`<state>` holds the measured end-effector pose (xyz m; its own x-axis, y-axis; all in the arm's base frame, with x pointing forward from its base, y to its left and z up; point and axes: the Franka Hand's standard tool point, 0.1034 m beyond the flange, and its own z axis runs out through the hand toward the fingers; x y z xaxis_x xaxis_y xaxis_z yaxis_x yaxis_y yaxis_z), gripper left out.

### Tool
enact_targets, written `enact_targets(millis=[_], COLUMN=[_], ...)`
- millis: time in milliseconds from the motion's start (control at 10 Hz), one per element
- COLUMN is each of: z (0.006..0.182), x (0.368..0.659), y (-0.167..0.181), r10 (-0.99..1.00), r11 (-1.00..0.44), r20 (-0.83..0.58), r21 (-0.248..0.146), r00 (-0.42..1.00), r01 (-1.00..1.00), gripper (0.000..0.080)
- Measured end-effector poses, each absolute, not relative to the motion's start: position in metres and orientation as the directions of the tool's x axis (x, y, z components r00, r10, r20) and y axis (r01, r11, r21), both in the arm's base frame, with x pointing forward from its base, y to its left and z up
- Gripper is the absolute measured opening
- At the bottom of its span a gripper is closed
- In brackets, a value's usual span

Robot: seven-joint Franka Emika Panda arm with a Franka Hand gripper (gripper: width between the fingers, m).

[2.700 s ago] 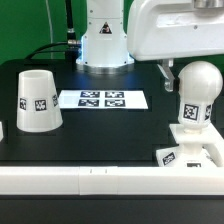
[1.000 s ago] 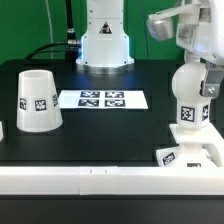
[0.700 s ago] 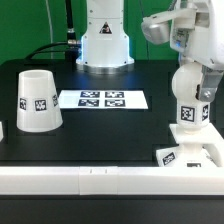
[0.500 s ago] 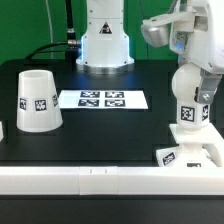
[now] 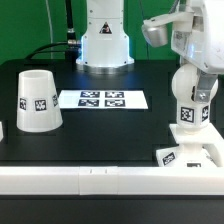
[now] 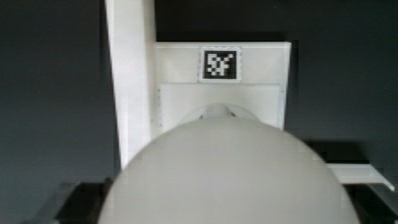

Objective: Assemble lamp

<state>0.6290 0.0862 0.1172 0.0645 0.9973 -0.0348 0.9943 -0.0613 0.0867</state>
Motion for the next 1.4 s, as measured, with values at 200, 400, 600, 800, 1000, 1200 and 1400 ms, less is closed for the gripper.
enact_targets(millis=[200,400,600,800,1000,1200,1400], z=[0.1172,0.1169,0.1167,0.1169,0.1169,0.1169,0.1167], x=[0.6287,0.6289,0.6303,0.6305,0.6305,0.6305,0.6304], y=[0.0896,0.0908,0.0918,0.0931,0.0929,0.0929,0.0925], r10=[0.928,0.817,0.653,0.456,0.324,0.188,0.096], r11=[-0.370,-0.575,-0.756,-0.889,-0.945,-0.981,-0.995], r20=[-0.006,0.006,0.022,0.025,0.033,0.040,0.044], r21=[0.089,0.083,0.075,0.058,0.052,0.046,0.042], r00=[0.372,0.577,0.757,0.890,0.946,0.981,0.994], r01=[0.925,0.814,0.650,0.454,0.322,0.186,0.094], gripper=[0.0577,0.0577,0.0577,0.0577,0.0577,0.0577,0.0577])
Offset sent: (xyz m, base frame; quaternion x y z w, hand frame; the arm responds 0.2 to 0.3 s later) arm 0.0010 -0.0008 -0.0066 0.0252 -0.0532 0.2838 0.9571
